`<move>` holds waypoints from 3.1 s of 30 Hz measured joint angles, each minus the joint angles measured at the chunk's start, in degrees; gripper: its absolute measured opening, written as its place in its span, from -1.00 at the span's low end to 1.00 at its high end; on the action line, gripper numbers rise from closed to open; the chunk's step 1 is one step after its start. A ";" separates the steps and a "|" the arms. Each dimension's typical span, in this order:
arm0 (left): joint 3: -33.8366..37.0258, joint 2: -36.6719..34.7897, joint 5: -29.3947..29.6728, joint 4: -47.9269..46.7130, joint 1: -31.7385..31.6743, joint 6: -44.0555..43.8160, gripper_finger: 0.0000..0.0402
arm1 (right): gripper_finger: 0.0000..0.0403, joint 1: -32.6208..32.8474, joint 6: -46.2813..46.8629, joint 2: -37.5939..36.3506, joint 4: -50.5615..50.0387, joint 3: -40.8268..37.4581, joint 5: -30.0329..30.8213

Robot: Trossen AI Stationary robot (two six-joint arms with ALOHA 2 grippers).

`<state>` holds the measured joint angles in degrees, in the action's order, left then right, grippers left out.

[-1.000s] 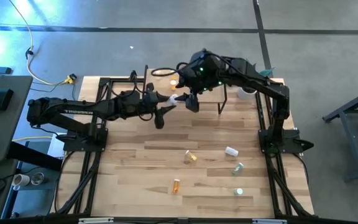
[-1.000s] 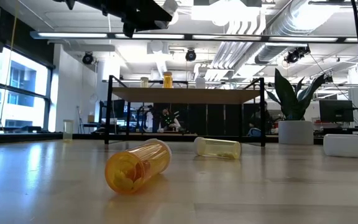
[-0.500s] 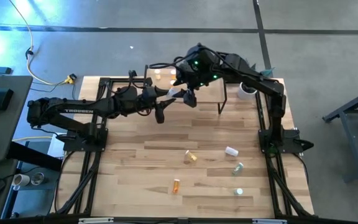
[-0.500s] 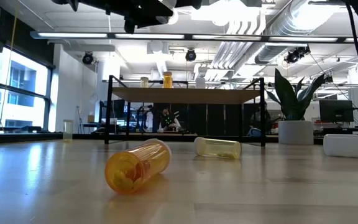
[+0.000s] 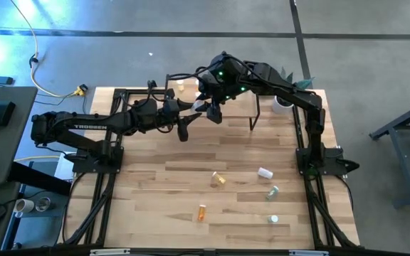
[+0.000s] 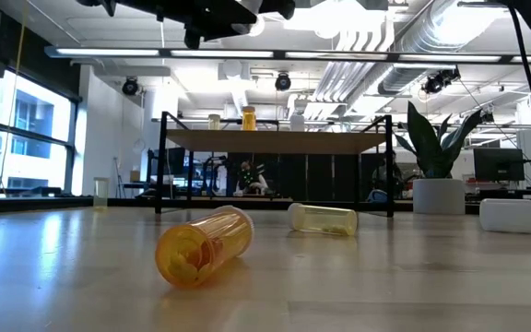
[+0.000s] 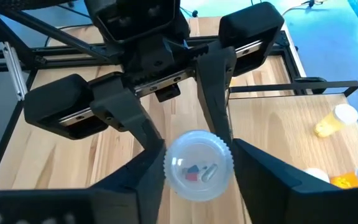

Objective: Pick and place medicine bottles onto shelf by color
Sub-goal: Put the bottom white pill bottle on the shelf and align it to the other white pill bottle

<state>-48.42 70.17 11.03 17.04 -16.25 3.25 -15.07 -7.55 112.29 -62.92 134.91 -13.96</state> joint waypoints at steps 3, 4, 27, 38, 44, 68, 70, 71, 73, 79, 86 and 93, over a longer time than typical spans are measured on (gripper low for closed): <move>0.00 0.00 0.07 -0.05 0.00 -0.04 -0.24 | -0.28 0.00 0.00 0.00 -0.04 0.00 0.05; 0.00 0.00 0.11 -0.02 0.00 -0.04 -0.24 | -0.31 0.00 0.00 0.00 -0.04 0.00 0.05; 0.00 0.00 4.53 -1.86 0.02 -3.02 0.25 | -0.36 -0.63 1.70 -0.03 -3.01 0.00 4.81; 0.00 -0.17 7.08 -1.75 0.02 1.02 0.24 | -0.36 -3.54 -1.86 -3.10 -6.12 0.00 7.89; 0.00 -0.22 11.53 -1.75 0.01 3.86 0.24 | -0.36 -5.86 -4.26 -6.99 -7.20 0.00 9.35; -2.40 -0.50 17.68 -5.28 -0.72 4.85 0.24 | -0.36 -13.18 -12.00 -7.79 0.40 -24.72 9.20; -2.40 -0.50 19.86 -6.87 -0.72 4.03 0.24 | -0.36 -13.19 -12.50 -6.54 0.28 -24.70 9.14; -2.40 -0.50 20.73 -7.64 -0.72 3.97 0.24 | -0.36 -13.20 -12.79 -5.96 0.17 -24.70 9.14; -2.40 -0.50 21.74 -9.03 -0.72 3.96 0.24 | -0.36 -13.20 -13.09 -5.38 0.09 -24.70 9.14; -2.43 -0.48 22.20 -10.19 -0.72 3.89 0.24 | -0.36 -13.20 -12.65 -4.91 0.48 -24.74 8.99; -2.46 -0.89 25.64 -10.11 -0.73 6.13 0.23 | -0.36 -13.69 -10.72 -3.83 0.87 -25.18 6.24; -2.56 -0.92 25.72 -10.01 -1.01 6.43 0.23 | -0.36 -15.11 -9.15 -2.52 0.28 -25.16 6.61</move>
<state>-50.98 69.25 36.74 7.03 -17.26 9.67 -30.18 -16.70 109.77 -62.64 109.75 -7.35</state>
